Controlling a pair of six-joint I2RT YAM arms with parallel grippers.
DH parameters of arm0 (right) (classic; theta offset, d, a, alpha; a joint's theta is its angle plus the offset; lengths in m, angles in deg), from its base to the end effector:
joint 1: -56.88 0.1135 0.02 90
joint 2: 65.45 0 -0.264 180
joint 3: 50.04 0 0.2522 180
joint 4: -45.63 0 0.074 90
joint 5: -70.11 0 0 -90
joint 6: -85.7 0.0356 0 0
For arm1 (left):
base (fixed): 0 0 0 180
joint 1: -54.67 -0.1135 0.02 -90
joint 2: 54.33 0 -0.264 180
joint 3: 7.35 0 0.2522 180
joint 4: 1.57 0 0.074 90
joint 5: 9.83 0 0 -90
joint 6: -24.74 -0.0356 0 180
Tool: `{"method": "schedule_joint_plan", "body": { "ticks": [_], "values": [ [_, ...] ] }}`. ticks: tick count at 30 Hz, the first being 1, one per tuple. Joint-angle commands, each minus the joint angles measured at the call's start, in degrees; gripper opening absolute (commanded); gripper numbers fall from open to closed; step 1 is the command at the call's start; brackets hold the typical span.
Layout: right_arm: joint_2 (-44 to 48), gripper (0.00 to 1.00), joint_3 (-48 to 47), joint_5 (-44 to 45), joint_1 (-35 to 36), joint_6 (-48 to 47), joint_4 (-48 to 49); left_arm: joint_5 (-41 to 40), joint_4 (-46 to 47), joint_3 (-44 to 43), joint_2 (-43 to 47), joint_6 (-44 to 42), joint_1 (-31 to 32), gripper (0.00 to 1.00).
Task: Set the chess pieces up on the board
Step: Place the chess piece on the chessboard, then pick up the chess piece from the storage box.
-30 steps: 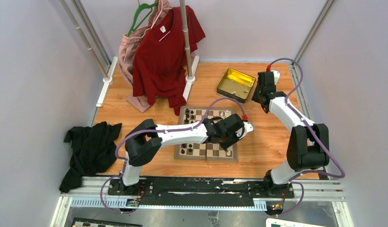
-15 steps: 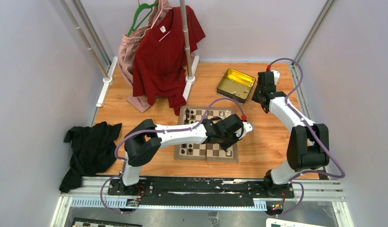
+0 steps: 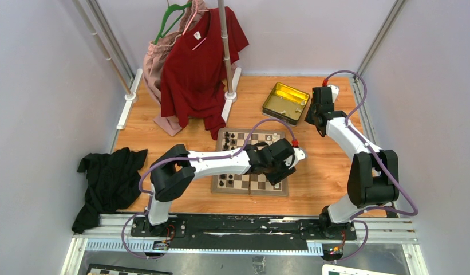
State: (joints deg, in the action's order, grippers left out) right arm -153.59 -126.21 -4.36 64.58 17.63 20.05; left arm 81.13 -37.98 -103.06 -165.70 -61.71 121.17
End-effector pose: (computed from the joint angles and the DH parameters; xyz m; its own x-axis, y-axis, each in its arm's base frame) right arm 0.3422 0.0366 0.2591 -0.5299 0.2915 -0.7964 0.3009 0.9426 0.1447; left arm 0.1695 -0.3913 0.2048 -0.3709 0.6979 -0.6127 0.8998 0.4333 -0.0513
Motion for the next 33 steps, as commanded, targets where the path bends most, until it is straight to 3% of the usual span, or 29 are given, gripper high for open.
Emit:
{"method": "schedule_joint_plan", "body": {
  "ticks": [1, 10, 17, 33],
  "values": [
    [0.33, 0.36, -1.58, -0.04, -0.85, 0.13, -0.27, -0.86, -0.27, -1.10, 2.97, -1.00, -0.23, 0.49],
    [-2.24, 0.36, -8.23, -1.58, -0.85, -2.75, -1.44, -9.34, -5.97, -7.88, 8.50, -1.91, -0.33, 0.50],
    [-15.45, 0.39, -27.27, -5.75, -0.77, -7.46, -11.34, -19.39, -8.71, -9.13, 15.99, 1.41, -1.99, 0.54],
    [-40.37, 0.39, -58.09, -4.15, -0.76, -11.56, -23.46, -16.91, -8.08, -0.41, 25.50, 7.02, -7.80, 0.57]
  ]
}}
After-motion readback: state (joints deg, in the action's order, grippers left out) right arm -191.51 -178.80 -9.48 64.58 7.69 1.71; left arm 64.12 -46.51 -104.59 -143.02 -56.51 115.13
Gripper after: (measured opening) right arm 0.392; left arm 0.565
